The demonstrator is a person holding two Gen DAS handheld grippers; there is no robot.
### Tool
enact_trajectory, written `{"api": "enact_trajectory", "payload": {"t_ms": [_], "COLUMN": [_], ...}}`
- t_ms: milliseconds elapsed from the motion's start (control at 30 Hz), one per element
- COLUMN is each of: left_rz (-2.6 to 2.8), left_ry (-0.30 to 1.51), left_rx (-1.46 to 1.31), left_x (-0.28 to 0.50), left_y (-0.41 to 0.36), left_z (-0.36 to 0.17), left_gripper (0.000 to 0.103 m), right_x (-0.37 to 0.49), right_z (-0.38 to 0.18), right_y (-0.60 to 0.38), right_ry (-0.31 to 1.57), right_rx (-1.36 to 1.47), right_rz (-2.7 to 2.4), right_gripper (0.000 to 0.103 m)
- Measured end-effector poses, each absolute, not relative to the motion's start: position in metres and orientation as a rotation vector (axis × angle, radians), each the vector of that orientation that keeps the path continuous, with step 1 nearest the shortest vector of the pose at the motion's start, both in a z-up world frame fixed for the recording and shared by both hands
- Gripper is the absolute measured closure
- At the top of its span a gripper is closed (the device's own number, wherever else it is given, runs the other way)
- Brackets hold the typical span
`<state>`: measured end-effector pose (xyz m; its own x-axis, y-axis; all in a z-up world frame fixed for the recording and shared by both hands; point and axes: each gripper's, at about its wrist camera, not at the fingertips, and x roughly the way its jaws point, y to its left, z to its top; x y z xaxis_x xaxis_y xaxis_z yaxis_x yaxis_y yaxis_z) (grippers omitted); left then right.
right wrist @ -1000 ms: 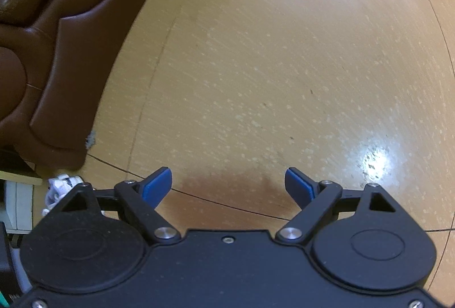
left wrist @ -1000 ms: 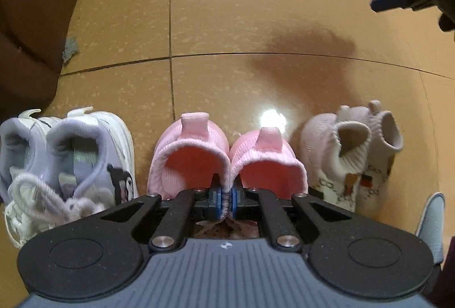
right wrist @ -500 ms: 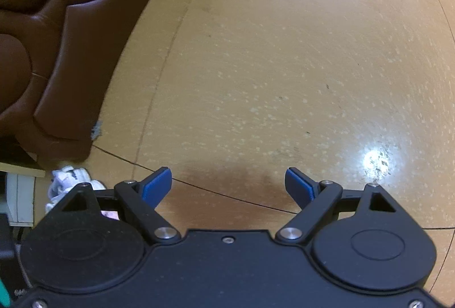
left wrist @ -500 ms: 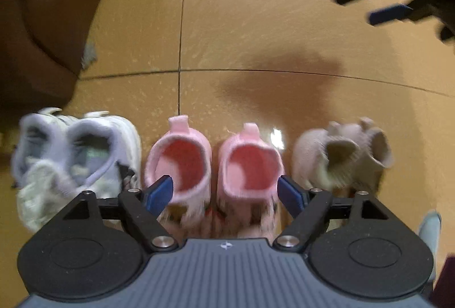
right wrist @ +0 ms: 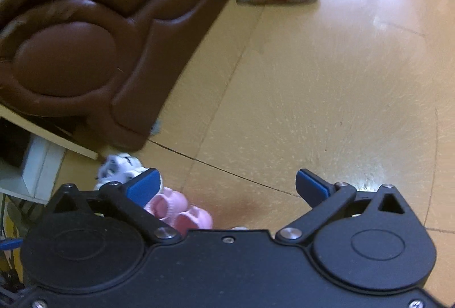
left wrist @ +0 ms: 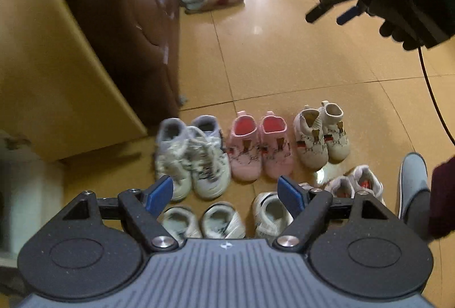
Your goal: Organize scattered shoes
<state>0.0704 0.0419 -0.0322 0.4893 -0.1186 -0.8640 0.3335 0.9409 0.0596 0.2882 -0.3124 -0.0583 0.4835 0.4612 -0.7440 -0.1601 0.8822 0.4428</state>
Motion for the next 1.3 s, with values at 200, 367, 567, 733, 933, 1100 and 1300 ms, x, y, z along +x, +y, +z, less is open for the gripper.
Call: {"api": "enact_trajectory", "payload": {"t_ms": [200,367,567,733,933,1100,1300], "left_rz": [-0.275,-0.301,-0.198,-0.168,-0.181,-0.141,-0.105], "left_ry": [0.829,0.806,0.753,0.711,0.796,0.928,0.896], "left_rx": [-0.042,-0.15,-0.153,-0.245,-0.18,-0.048,0.024], "left_x": [0.022,0.013,0.011,0.006,0.008,0.013,0.002], "left_y": [0.068,0.078,0.087,0.104,0.108,0.098,0.099], "left_z": [0.029,0.027,0.041,0.049,0.03,-0.008,0.0], "left_gripper": [0.023,0.02,0.02,0.02,0.02,0.02,0.02], "right_x": [0.225,0.139,0.088,0.061,0.034,0.031,0.019], "right_z": [-0.03,0.013,0.019,-0.002,-0.024,-0.038,-0.04], "right_y": [-0.29,-0.256,-0.257,-0.256,-0.256,-0.235,-0.219], "right_ry": [0.912,0.619,0.638,0.742,0.777,0.926,0.98], "right_rx": [0.29,0.062,0.267,0.409,0.533,0.449,0.35], "right_rz": [0.43,0.376,0.34,0.282,0.21,0.2,0.191], "right_gripper": [0.0,0.0,0.0,0.0,0.0,0.0,0.0]}}
